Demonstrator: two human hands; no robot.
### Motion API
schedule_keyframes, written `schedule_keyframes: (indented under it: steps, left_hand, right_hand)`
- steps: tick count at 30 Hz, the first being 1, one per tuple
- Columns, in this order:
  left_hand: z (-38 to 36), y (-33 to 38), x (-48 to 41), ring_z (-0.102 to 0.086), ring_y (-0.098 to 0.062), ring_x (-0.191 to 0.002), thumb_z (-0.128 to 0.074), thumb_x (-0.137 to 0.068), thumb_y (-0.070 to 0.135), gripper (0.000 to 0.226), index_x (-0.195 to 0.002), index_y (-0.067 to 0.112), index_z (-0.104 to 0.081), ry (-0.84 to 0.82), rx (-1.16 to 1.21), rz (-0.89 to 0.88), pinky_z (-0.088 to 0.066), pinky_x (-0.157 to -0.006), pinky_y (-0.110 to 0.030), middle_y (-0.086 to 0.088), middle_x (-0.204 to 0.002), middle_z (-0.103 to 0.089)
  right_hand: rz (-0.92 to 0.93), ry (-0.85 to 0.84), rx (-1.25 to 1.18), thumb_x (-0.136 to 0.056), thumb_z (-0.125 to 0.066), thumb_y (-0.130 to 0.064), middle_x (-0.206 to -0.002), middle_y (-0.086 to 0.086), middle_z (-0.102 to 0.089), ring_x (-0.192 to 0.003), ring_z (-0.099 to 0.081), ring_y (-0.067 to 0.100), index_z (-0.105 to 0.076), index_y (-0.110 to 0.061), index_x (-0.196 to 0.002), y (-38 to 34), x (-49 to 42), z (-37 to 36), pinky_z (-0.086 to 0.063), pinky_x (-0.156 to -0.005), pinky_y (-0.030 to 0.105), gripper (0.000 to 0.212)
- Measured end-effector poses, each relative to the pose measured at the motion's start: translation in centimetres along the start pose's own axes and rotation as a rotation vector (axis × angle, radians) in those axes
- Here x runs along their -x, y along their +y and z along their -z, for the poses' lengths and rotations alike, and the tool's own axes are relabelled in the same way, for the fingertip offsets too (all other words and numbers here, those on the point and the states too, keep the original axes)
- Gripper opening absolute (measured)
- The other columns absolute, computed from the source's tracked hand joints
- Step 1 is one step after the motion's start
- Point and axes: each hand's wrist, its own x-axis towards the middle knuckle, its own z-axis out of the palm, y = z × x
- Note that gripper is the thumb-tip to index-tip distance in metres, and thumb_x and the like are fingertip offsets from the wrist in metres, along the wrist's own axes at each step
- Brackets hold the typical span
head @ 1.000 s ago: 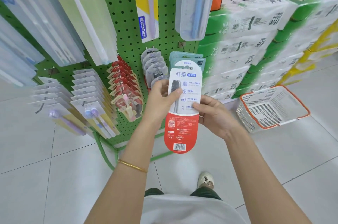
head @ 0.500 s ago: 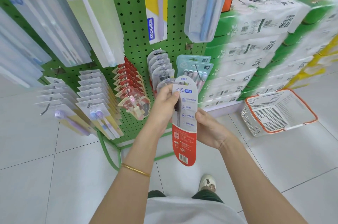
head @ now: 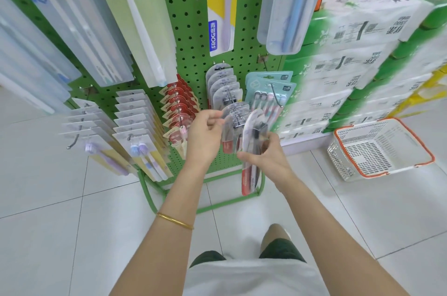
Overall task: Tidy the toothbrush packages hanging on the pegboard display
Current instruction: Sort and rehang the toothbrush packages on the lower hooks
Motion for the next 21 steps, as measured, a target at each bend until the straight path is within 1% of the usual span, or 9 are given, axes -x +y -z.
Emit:
schedule_keyframes:
  steps: [2,4,5,9,12,15,16,18,21]
  left_hand:
    - [0.1,-0.2,-0.1,-0.059,-0.011,-0.098,-0.048,-0.095,0.008,0.021,-0.107,0.023,-0.056,-0.004,-0.001,0.011,-0.051,-0.092,-0.038,0.002,-0.107,-0.063]
    - [0.1,-0.3,-0.3,-0.060,-0.011,-0.096,-0.048,-0.095,0.008,0.021,-0.106,0.024,-0.056,-0.007,-0.005,0.022,-0.051,-0.091,-0.038,0.004,-0.106,-0.063]
    - [0.1,-0.3,-0.5,-0.059,-0.013,-0.093,-0.047,-0.095,0.009,0.021,-0.105,0.025,-0.056,-0.005,-0.006,0.032,-0.052,-0.089,-0.038,0.005,-0.105,-0.062]
    - [0.2,-0.4,-1.7,-0.055,-0.016,-0.081,-0.049,-0.095,0.009,0.020,-0.101,0.027,-0.056,0.011,0.010,0.048,-0.051,-0.085,-0.044,0.010,-0.098,-0.059]
    - [0.1,-0.5,-2.7,-0.056,-0.010,-0.085,-0.050,-0.096,0.010,0.019,-0.109,0.019,-0.059,0.031,-0.044,0.015,-0.052,-0.087,-0.036,0.013,-0.096,-0.058]
    - [-0.1,-0.4,-3.5,-0.053,-0.005,-0.092,-0.049,-0.095,0.006,0.024,-0.114,0.014,-0.059,0.057,-0.120,-0.043,-0.045,-0.083,-0.014,0.004,-0.107,-0.061]
    - [-0.2,-0.3,-3.8,-0.053,-0.006,-0.094,-0.047,-0.095,0.004,0.025,-0.115,0.013,-0.059,0.060,-0.155,-0.062,-0.041,-0.081,-0.011,0.002,-0.111,-0.060]
    - [-0.5,-0.1,-4.6,-0.052,-0.007,-0.097,-0.045,-0.094,0.002,0.029,-0.118,0.013,-0.058,0.063,-0.219,-0.085,-0.038,-0.084,-0.014,-0.001,-0.114,-0.058]
    - [-0.6,0.1,-6.1,-0.051,-0.011,-0.100,-0.044,-0.092,0.000,0.033,-0.119,0.012,-0.057,0.073,-0.310,-0.111,-0.038,-0.090,-0.019,-0.003,-0.116,-0.055]
  right_hand:
    - [0.033,0.086,0.076,-0.056,-0.090,-0.032,-0.112,0.004,-0.054,-0.100,-0.056,0.016,-0.036,-0.018,-0.121,0.8,-0.7,-1.4,-0.049,-0.087,0.031,0.086]
    - [0.055,0.171,0.128,-0.048,-0.091,-0.040,-0.110,0.004,-0.053,-0.099,-0.057,0.019,-0.039,-0.011,-0.123,1.5,-1.4,-2.6,-0.051,-0.089,0.039,0.095]
    - [0.061,0.204,0.149,-0.047,-0.091,-0.042,-0.109,0.004,-0.052,-0.099,-0.056,0.020,-0.040,-0.009,-0.124,1.7,-1.7,-3.1,-0.051,-0.088,0.040,0.097]
    - [0.092,0.292,0.268,-0.050,-0.090,-0.045,-0.104,0.003,-0.048,-0.098,-0.052,0.024,-0.042,-0.007,-0.119,2.0,-2.6,-4.5,-0.049,-0.085,0.042,0.092]
    - [0.111,0.357,0.285,-0.047,-0.089,-0.050,-0.099,0.003,-0.049,-0.093,-0.052,0.026,-0.044,-0.008,-0.114,2.2,-3.3,-5.1,-0.050,-0.079,0.045,0.091]
    - [0.133,0.387,0.289,-0.050,-0.090,-0.045,-0.100,0.002,-0.047,-0.097,-0.050,0.025,-0.043,-0.005,-0.118,2.3,-3.9,-5.4,-0.049,-0.082,0.041,0.091]
    - [0.136,0.388,0.289,-0.052,-0.090,-0.042,-0.101,0.001,-0.045,-0.099,-0.049,0.025,-0.042,-0.003,-0.118,2.3,-4.0,-5.5,-0.047,-0.083,0.040,0.091]
    - [0.145,0.387,0.283,-0.054,-0.090,-0.039,-0.101,0.002,-0.043,-0.100,-0.047,0.027,-0.041,-0.001,-0.116,2.3,-4.4,-5.9,-0.046,-0.084,0.042,0.088]
    - [0.157,0.384,0.265,-0.054,-0.091,-0.037,-0.101,0.009,-0.048,-0.096,-0.047,0.030,-0.044,0.002,-0.111,2.1,-5.0,-6.4,-0.046,-0.082,0.045,0.084]
